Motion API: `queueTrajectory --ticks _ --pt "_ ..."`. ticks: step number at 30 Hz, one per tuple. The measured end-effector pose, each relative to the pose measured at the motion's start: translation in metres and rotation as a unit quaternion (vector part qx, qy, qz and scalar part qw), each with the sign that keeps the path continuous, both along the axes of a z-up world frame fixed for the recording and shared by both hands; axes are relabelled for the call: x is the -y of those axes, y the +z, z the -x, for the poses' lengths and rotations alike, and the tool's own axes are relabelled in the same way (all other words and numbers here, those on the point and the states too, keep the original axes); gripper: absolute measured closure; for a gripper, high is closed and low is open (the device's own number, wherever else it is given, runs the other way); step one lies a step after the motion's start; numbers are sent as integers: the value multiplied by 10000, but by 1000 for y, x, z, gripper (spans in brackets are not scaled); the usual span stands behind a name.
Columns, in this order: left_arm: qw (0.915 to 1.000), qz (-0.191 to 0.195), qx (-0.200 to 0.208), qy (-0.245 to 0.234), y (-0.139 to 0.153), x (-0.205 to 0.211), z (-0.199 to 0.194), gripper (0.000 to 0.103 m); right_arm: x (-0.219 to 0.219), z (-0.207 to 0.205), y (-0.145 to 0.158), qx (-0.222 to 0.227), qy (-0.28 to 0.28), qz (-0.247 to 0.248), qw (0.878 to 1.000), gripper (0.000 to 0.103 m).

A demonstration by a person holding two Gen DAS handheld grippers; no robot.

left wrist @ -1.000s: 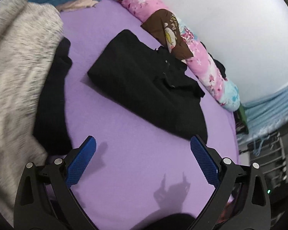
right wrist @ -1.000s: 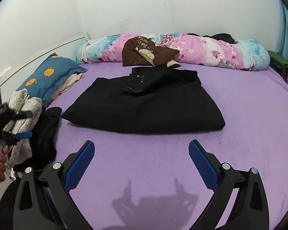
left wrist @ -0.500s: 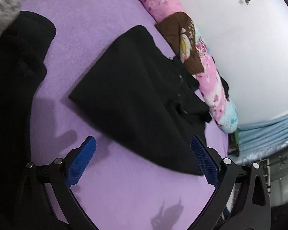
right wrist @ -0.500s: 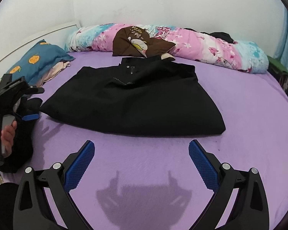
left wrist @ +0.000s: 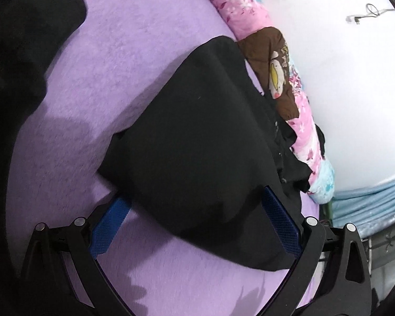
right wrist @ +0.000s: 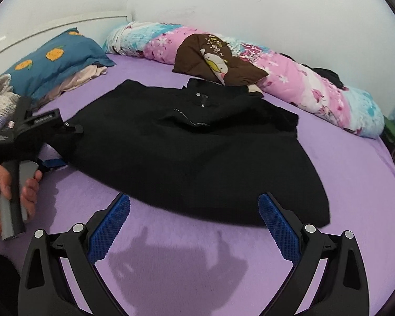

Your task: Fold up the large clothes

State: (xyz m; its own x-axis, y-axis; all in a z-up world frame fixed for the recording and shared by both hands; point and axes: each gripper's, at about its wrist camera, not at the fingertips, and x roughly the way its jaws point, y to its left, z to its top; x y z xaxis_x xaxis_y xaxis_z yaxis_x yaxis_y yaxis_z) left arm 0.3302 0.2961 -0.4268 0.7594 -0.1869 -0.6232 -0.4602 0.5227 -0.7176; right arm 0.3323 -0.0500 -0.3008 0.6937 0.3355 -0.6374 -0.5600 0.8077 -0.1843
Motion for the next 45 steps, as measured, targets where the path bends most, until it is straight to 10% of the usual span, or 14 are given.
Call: queueTrajectory --ticks 24,45 --pt "9979 433 449 151 -7 -15 -6 15 -60 -68 -28 332 -286 338 9985 7" --pt "9988 -111 436 -190 12 -7 -17 73 -59 -100 -52 -187 -563 447 9972 7"
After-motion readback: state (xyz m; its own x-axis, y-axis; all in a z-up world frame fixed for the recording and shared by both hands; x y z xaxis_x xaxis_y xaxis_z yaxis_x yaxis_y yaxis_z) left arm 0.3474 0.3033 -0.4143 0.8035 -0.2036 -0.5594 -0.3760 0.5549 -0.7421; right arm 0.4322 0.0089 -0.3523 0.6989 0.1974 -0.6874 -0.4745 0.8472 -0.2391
